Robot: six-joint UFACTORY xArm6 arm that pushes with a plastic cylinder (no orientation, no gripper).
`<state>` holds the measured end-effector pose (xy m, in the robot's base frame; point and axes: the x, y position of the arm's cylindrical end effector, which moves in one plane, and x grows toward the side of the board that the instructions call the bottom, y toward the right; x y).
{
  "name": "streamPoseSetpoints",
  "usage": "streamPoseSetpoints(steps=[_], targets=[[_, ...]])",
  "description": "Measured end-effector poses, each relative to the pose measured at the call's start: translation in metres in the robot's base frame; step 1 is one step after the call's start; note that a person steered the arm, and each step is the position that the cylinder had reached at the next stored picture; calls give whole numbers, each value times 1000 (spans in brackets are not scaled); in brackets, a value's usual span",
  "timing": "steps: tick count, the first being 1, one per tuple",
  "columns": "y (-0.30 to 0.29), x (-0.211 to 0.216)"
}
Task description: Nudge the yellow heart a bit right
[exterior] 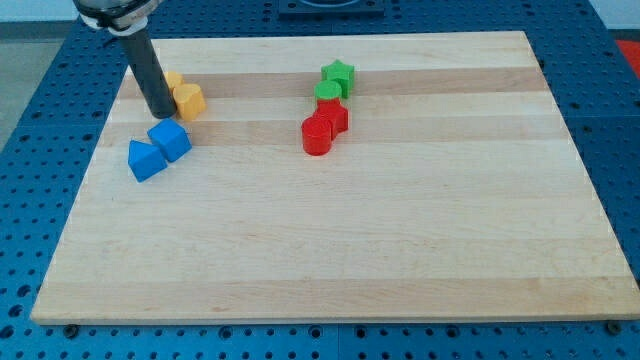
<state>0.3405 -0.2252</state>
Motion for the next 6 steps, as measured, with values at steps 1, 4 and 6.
streamPoseSetpoints(steps=[1, 4, 6], targets=[[0, -11], [-37, 5], [2, 11]])
